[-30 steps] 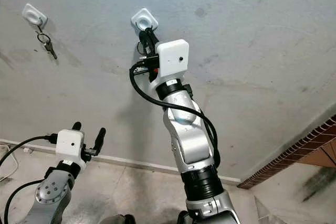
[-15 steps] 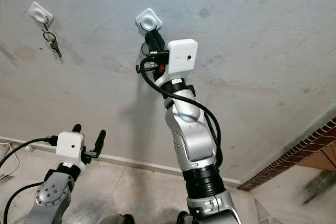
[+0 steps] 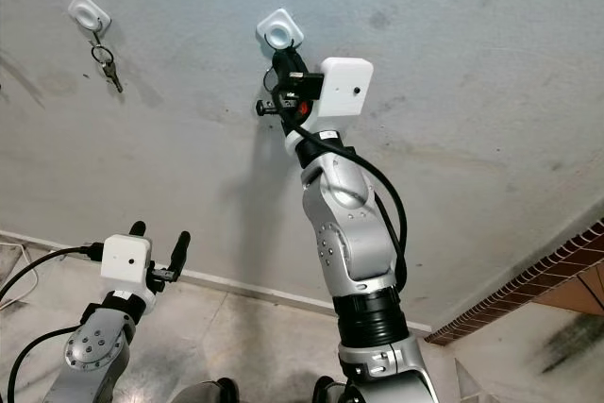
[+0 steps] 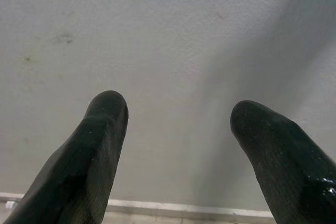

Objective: Hang keys on a hook

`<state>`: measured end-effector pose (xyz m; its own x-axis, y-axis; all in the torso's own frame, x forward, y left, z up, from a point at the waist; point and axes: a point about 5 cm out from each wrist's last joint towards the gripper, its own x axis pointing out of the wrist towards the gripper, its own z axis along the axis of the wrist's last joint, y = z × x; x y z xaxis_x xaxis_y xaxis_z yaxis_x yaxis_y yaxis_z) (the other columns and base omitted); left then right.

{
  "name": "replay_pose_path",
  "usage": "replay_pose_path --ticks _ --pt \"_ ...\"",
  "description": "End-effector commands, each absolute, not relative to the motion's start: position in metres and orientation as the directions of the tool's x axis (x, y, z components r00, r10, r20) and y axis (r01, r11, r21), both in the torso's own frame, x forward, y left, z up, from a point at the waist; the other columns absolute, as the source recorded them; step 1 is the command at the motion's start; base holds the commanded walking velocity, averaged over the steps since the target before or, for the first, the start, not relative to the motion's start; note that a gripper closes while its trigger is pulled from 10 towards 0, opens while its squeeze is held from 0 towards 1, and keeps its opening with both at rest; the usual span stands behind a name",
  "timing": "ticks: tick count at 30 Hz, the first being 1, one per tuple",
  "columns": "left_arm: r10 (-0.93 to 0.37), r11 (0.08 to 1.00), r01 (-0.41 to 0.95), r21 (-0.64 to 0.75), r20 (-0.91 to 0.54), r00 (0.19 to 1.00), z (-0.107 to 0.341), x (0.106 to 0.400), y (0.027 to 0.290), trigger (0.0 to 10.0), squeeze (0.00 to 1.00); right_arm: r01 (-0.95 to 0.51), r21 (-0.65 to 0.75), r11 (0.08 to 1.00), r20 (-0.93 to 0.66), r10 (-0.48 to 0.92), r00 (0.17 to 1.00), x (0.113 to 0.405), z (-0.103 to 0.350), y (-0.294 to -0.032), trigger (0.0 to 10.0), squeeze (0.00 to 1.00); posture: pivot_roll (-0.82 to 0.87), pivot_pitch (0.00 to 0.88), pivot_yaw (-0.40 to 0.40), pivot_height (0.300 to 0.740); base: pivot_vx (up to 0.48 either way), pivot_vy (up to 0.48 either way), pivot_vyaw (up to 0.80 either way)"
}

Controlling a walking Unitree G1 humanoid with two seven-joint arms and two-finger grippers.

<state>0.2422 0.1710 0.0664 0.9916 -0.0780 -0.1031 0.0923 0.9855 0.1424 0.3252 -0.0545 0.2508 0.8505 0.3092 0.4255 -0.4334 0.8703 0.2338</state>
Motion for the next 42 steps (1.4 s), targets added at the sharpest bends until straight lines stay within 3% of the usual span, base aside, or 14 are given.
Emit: replay_pose_path --ticks 1,9,18,30,31,32,33,34,42 --pt "-0.066 0.986 0.082 0.145 -0.113 0.991 0.064 0.242 0.173 10.0 0.00 -0.405 0.252 0.879 0.444 0.267 0.856 0.326 0.257 -0.063 10.0 0.00 0.09 0.166 0.001 0.740 0.000 0.000 0.00" --pt "-0.076 0.988 0.088 0.128 -0.100 0.992 0.065 0.241 0.172 10.0 0.00 -0.410 -0.020 0.912 0.479 0.369 0.796 0.308 0.247 -0.066 10.0 0.00 0.08 0.169 0.004 0.740 0.000 0.000 0.00" --pt "-0.088 0.987 0.100 0.127 -0.096 0.991 0.064 0.244 0.167 10.0 0.00 -0.387 -0.087 0.918 0.540 0.370 0.756 0.301 0.262 -0.065 10.0 0.00 0.07 0.164 0.002 0.740 0.000 0.000 0.00" --pt "-0.084 0.987 0.096 0.126 -0.097 0.992 0.063 0.243 0.166 10.0 0.00 -0.369 -0.092 0.925 0.462 0.368 0.807 0.299 0.237 -0.074 10.0 0.00 0.06 0.168 -0.006 0.740 0.000 0.000 0.00" --pt "-0.085 0.987 0.097 0.127 -0.098 0.992 0.063 0.243 0.166 10.0 0.00 -0.374 -0.091 0.923 0.456 0.372 0.808 0.298 0.235 -0.073 10.0 0.51 0.06 0.169 -0.005 0.740 0.000 0.000 0.00" --pt "-0.085 0.987 0.097 0.127 -0.098 0.992 0.063 0.243 0.166 10.0 0.00 -0.374 -0.091 0.923 0.456 0.372 0.808 0.298 0.235 -0.073 10.0 0.51 0.06 0.169 -0.005 0.740 0.000 0.000 0.00" --pt "-0.085 0.987 0.097 0.127 -0.099 0.991 0.063 0.243 0.165 10.0 0.00 -0.377 -0.091 0.922 0.451 0.376 0.810 0.298 0.233 -0.073 10.0 0.86 0.06 0.169 -0.005 0.740 0.000 0.000 0.00" --pt "-0.086 0.987 0.098 0.127 -0.099 0.991 0.063 0.243 0.165 10.0 0.00 -0.378 -0.090 0.921 0.449 0.377 0.810 0.297 0.233 -0.072 10.0 1.00 0.06 0.169 -0.005 0.740 0.000 0.000 0.00" --pt "-0.084 0.987 0.097 0.130 -0.102 0.991 0.063 0.242 0.165 10.0 0.00 -0.393 -0.084 0.916 0.427 0.389 0.816 0.296 0.226 -0.069 10.0 1.00 0.06 0.171 -0.006 0.740 0.000 0.000 0.00"
